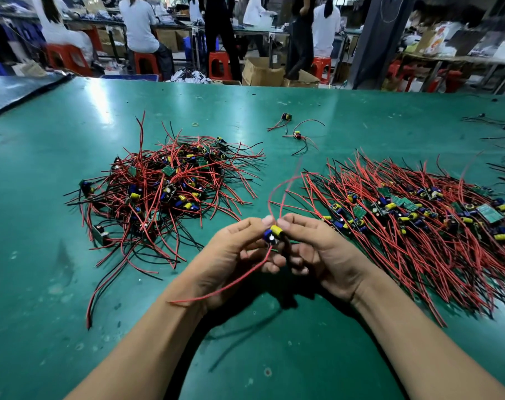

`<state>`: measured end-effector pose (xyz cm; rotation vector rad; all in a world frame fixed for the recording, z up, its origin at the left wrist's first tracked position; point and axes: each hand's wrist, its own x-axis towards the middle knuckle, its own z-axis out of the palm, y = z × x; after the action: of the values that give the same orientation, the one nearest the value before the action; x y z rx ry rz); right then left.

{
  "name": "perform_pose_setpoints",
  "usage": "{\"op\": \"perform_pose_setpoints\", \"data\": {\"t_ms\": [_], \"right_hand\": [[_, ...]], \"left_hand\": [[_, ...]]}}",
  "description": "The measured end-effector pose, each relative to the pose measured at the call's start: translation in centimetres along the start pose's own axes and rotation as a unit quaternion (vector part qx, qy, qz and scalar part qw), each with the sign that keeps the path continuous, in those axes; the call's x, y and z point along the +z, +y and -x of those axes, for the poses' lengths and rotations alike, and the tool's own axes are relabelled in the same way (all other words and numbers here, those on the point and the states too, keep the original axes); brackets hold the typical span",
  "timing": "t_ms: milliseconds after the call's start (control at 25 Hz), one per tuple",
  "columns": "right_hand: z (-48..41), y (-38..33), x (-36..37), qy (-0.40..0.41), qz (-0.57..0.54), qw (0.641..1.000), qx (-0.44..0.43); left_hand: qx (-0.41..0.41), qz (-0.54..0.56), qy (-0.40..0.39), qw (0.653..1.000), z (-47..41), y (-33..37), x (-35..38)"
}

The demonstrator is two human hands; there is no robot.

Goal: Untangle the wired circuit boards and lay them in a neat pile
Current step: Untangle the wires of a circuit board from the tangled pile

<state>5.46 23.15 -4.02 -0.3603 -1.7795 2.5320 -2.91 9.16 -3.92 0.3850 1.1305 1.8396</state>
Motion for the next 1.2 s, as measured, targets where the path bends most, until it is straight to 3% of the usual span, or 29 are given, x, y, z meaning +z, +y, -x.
{"op": "perform_pose_setpoints", "data": {"t_ms": [320,480,800,1200], "right_hand": [[-0.1,0.0,-0.2,-0.051,-0.025,0.998,-0.022],[-0.2,0.2,0.1,-0.035,-0.075,0.996,-0.035],[-0.8,0.4,0.1,0.064,-0.067,0.994,-0.049],[-0.8,0.3,-0.7,0.082,0.000,0.996,-0.040]], "left_hand": [[-0.002,0.009,-0.006,1.000,0.2,-0.2,0.0],[-0.005,0.021,-0.002,1.000,0.2,-0.2,0.1],[0.008,0.016,0.016,1.000,-0.2,-0.4,0.1],[0.077,-0.123,0.073,0.987,-0.3,-1.5,1.0]]}}
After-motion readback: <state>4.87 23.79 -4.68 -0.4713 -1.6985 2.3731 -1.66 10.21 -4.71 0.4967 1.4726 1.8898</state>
